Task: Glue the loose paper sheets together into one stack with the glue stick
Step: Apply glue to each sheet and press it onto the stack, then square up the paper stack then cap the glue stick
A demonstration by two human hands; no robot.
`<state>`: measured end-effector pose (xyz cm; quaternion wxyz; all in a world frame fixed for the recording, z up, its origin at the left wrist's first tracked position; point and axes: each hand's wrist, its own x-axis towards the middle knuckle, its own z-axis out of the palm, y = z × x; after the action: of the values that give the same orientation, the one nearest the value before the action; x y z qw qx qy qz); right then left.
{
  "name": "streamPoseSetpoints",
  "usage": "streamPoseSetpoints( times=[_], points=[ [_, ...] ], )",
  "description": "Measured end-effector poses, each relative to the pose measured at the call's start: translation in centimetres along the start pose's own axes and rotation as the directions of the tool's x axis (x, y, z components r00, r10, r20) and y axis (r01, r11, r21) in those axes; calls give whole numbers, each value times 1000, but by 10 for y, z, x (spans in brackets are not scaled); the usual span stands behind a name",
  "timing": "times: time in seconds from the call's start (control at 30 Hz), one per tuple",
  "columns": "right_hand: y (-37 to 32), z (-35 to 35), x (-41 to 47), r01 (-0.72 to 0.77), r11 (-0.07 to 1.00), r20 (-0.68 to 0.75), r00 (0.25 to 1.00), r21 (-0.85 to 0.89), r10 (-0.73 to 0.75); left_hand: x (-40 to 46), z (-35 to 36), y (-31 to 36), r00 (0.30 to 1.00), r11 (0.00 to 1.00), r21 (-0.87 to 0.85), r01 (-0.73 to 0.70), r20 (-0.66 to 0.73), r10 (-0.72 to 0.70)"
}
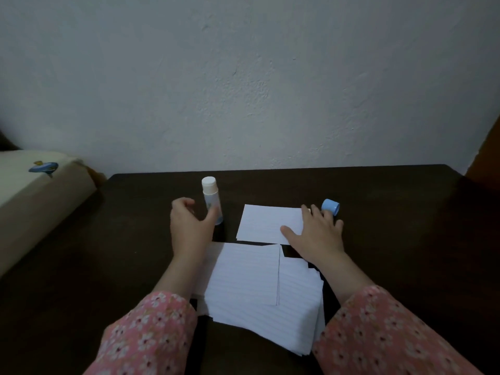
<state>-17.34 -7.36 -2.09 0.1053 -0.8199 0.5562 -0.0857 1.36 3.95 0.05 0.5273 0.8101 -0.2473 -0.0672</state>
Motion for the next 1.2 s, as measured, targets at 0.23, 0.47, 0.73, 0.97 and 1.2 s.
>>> streamPoseSetpoints(
  times=[0.23,0.47,0.73,0.97,1.2],
  points=[
    [-4,0,-3,21,1000,-29,999,12,-21,9,9,-4,980,995,60,-79,185,67],
    [-11,2,-4,108,987,-189,978,123,-84,22,0,-3,986,997,72,-11,165,-1],
    [-14,-20,-18,281,596,-308,950,752,-60,-5,-21,2,956,957,29,-289,-36,290],
    [-22,-45,-57,173,422,-80,970,890,-229,-40,-43,15,887,947,-321,-12,435,158],
    [-17,-28,-92,105,791,79,979,603,-191,-52,-55,-4,898,953,289,-89,438,-49]
  ],
)
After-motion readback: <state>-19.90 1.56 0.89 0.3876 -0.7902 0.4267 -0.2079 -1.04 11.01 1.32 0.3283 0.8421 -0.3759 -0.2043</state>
